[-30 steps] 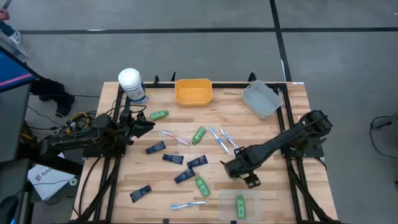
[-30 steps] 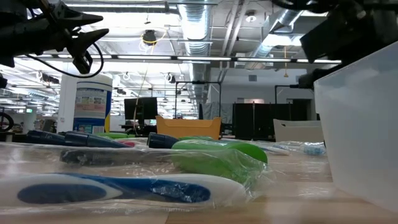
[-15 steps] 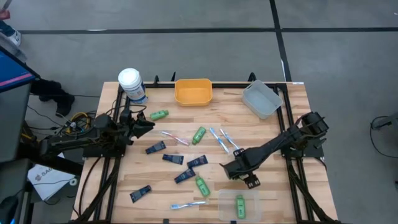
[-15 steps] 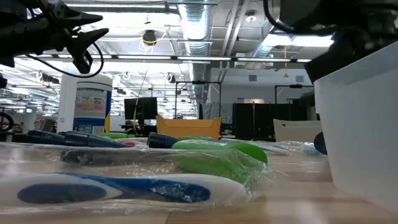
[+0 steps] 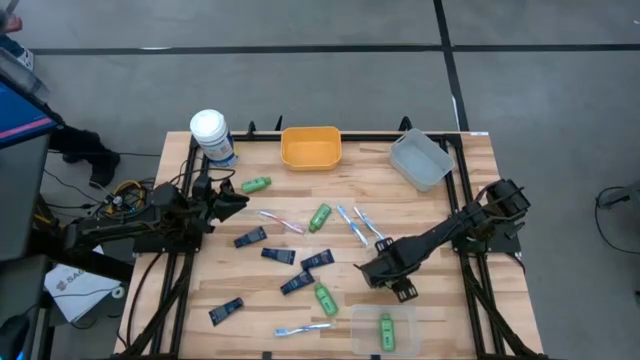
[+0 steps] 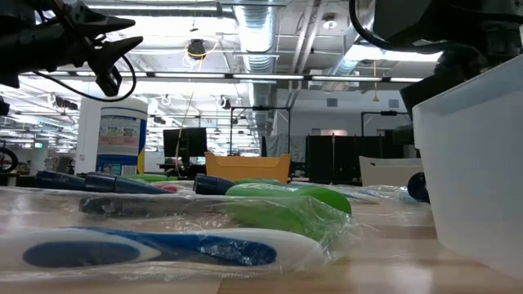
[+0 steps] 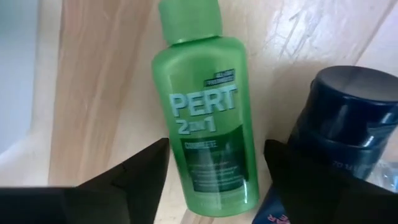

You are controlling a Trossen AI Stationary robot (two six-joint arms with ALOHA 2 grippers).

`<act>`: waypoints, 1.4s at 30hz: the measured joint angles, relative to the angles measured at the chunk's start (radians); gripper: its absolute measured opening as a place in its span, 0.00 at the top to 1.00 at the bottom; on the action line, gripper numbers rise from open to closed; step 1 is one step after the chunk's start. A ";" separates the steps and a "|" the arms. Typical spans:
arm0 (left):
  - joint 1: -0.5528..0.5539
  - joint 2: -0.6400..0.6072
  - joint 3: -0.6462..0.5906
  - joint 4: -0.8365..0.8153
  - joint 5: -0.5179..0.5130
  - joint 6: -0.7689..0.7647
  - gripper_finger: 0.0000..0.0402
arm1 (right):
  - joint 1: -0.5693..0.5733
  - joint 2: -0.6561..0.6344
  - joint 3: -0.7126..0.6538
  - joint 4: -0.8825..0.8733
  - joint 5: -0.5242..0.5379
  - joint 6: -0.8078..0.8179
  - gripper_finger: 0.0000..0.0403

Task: Pick & Place Travel size toiletries
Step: Put the green shampoo into the transparent bin

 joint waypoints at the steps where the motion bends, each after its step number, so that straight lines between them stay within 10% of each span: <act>1: 0.000 0.000 0.000 0.000 0.000 0.000 0.72 | -0.001 0.000 0.000 0.000 0.001 0.000 0.40; 10: 0.000 0.000 0.000 0.000 0.000 0.000 0.72 | -0.005 0.002 0.000 -0.002 0.000 0.003 0.59; 23: 0.000 0.000 0.000 0.003 0.001 0.000 0.72 | -0.056 -0.150 0.032 -0.007 -0.015 0.171 0.57; 42: 0.000 0.000 0.000 0.023 0.005 0.000 0.72 | 0.231 -0.370 0.034 0.326 -0.072 1.308 0.58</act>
